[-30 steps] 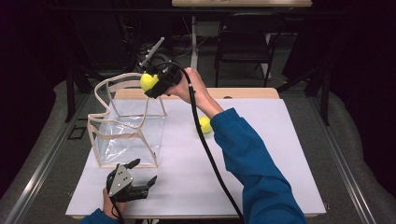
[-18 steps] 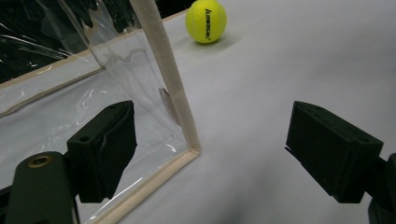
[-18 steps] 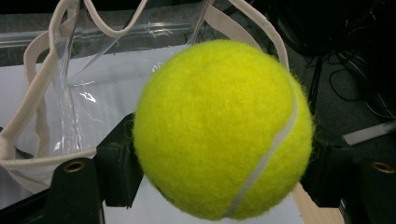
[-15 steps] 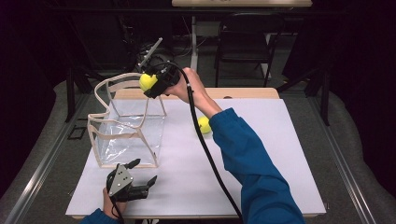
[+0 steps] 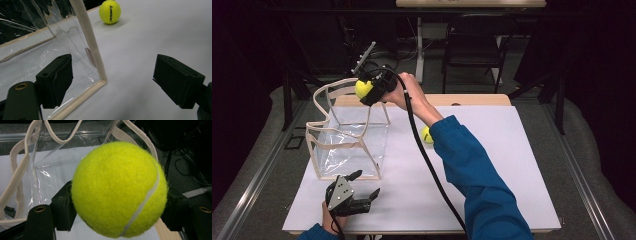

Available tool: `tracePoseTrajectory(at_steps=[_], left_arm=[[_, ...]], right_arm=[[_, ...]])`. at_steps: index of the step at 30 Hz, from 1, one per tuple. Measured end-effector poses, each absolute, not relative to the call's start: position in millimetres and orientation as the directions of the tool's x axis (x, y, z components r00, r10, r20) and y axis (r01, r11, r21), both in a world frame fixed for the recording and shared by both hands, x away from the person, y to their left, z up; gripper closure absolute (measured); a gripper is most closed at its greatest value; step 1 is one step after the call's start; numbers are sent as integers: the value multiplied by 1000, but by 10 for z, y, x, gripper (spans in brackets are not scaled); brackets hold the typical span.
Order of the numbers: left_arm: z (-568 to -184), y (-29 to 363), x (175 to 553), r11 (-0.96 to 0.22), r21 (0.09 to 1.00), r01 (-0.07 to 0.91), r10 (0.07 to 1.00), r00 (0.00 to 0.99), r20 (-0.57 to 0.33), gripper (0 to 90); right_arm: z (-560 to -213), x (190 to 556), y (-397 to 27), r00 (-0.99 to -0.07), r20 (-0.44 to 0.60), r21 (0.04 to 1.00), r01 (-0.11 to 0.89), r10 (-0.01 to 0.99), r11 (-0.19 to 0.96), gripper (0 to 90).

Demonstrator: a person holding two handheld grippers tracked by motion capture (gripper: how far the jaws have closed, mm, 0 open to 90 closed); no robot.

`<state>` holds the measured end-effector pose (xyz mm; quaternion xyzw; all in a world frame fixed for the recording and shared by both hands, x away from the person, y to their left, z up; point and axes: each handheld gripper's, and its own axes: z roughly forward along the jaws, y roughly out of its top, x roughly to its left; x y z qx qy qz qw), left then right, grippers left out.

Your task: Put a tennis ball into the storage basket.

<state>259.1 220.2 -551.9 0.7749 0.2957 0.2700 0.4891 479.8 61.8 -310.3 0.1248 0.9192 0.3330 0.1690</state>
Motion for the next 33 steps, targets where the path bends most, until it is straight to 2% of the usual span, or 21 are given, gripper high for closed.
tracePoseTrajectory(at_steps=[33], left_arm=[[-5511, 2218, 2588, -348, 917, 194, 723, 678, 131, 160]], right_arm=[[-3204, 4758, 825, -923, -202, 668, 115, 328, 735, 266]])
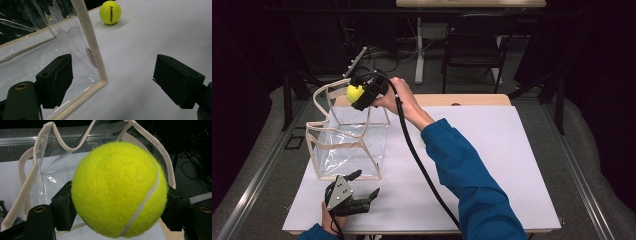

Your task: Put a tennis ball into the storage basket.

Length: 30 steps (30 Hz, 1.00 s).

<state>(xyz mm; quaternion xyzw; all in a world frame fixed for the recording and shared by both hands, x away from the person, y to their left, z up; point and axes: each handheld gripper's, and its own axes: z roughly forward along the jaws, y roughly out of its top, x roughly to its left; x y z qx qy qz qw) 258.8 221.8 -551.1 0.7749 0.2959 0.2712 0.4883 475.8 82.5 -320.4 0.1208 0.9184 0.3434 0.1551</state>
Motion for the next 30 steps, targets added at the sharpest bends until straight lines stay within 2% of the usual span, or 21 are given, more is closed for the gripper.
tracePoseTrajectory(at_steps=[30], left_arm=[[-5510, 2220, 2588, -344, 919, 194, 726, 675, 130, 160]], right_arm=[[-3333, 4722, 971, -938, -164, 666, 123, 306, 736, 265]])
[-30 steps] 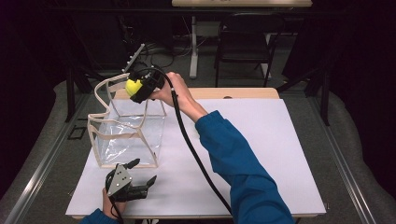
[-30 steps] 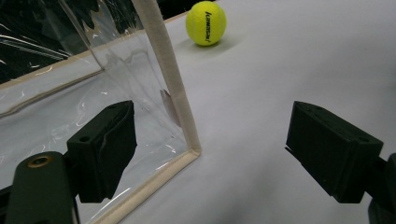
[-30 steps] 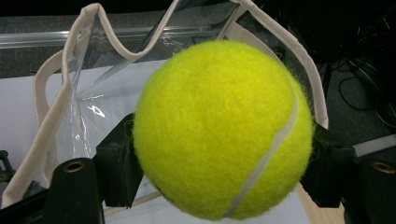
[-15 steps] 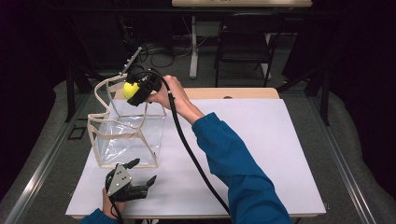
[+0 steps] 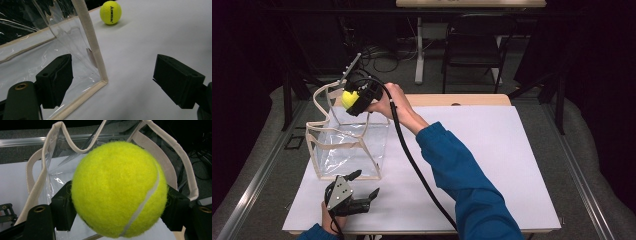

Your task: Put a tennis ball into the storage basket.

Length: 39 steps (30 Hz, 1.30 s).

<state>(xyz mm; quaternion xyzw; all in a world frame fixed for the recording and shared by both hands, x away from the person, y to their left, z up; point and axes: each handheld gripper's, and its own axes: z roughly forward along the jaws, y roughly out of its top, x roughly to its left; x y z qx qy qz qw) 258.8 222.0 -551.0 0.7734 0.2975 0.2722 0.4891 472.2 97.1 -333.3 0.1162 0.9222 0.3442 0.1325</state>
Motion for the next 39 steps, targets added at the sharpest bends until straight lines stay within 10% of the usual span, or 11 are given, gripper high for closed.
tracePoseTrajectory(at_steps=[39], left_arm=[[-5510, 2217, 2588, -345, 918, 194, 722, 680, 128, 160]], right_arm=[[-3512, 4691, 1112, -946, -160, 595, 135, 281, 792, 262]])
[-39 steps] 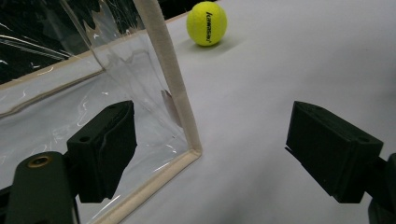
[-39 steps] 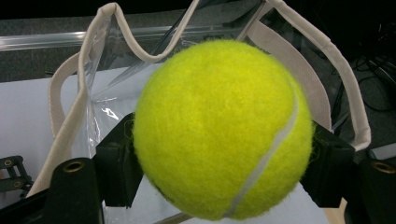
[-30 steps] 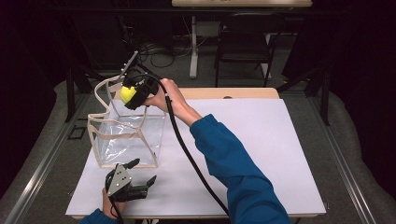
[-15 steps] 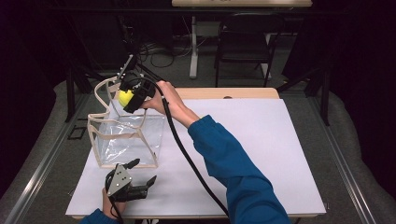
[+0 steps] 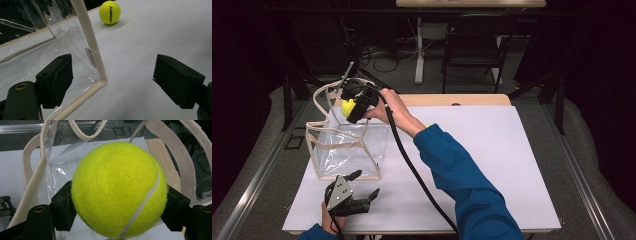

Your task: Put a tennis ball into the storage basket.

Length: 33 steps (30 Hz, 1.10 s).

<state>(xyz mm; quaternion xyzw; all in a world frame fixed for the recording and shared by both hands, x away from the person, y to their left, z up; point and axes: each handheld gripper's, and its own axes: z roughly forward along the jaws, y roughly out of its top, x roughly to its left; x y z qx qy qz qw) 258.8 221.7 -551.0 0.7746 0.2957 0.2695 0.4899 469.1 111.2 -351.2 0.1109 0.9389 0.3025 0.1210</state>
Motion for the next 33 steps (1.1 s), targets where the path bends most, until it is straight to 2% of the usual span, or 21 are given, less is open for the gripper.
tracePoseTrajectory(at_steps=[33], left_arm=[[-5509, 2219, 2584, -342, 920, 193, 723, 680, 126, 160]], right_arm=[[-3604, 4706, 1184, -947, -151, 563, 153, 283, 812, 243]])
